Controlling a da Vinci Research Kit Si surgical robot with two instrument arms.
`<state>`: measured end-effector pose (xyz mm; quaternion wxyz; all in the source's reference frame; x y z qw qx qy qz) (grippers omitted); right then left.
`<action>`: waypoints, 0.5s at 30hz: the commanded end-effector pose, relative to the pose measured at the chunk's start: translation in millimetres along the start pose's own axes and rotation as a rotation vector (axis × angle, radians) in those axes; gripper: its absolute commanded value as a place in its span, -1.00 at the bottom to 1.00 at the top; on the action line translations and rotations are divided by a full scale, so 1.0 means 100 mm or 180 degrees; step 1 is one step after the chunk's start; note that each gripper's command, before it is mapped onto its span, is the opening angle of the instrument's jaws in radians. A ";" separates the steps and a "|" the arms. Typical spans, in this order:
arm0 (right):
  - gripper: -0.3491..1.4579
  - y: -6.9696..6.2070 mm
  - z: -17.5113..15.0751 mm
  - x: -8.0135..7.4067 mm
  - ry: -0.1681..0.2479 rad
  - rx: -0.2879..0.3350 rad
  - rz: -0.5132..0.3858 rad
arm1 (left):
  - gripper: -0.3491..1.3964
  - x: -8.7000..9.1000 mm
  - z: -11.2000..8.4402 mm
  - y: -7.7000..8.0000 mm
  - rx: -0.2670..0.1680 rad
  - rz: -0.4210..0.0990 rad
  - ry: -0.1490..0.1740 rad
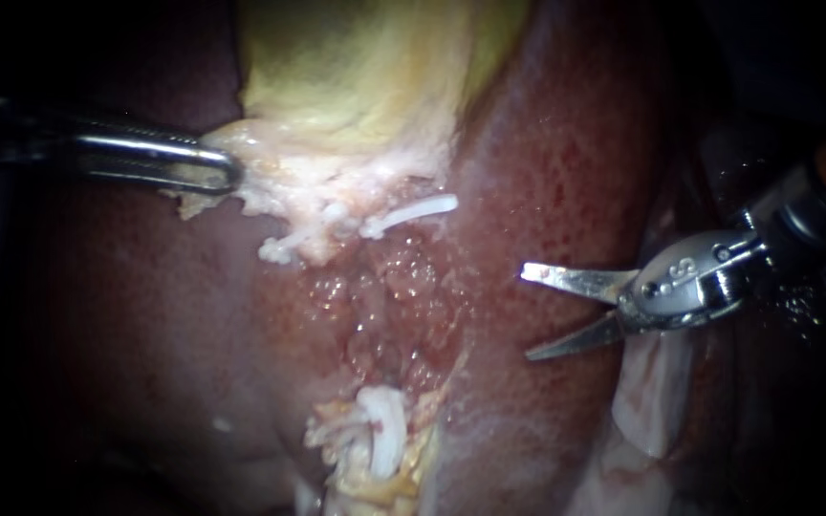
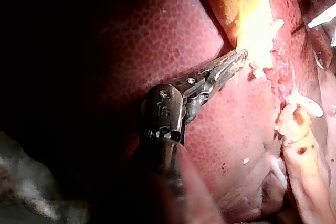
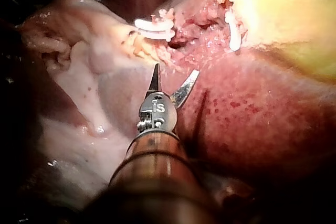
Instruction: Go back from the cut right tube
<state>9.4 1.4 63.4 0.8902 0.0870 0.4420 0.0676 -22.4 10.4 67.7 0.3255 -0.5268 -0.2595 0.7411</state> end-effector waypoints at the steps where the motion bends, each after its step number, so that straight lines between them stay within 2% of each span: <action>1: 0.80 0.000 0.000 0.000 0.0000 0.0000 -0.0002 | -1.00 -0.004 0.004 -0.001 -0.0006 -0.0015 -0.0024; 5: 0.80 0.000 0.000 0.000 0.0000 0.0000 -0.0002 | -1.00 -0.015 0.017 -0.002 -0.0038 -0.0029 -0.0065; 15: 0.78 -0.001 -0.001 0.003 0.0002 0.0002 0.0038 | -1.00 -0.013 0.016 -0.002 -0.0042 -0.0031 -0.0066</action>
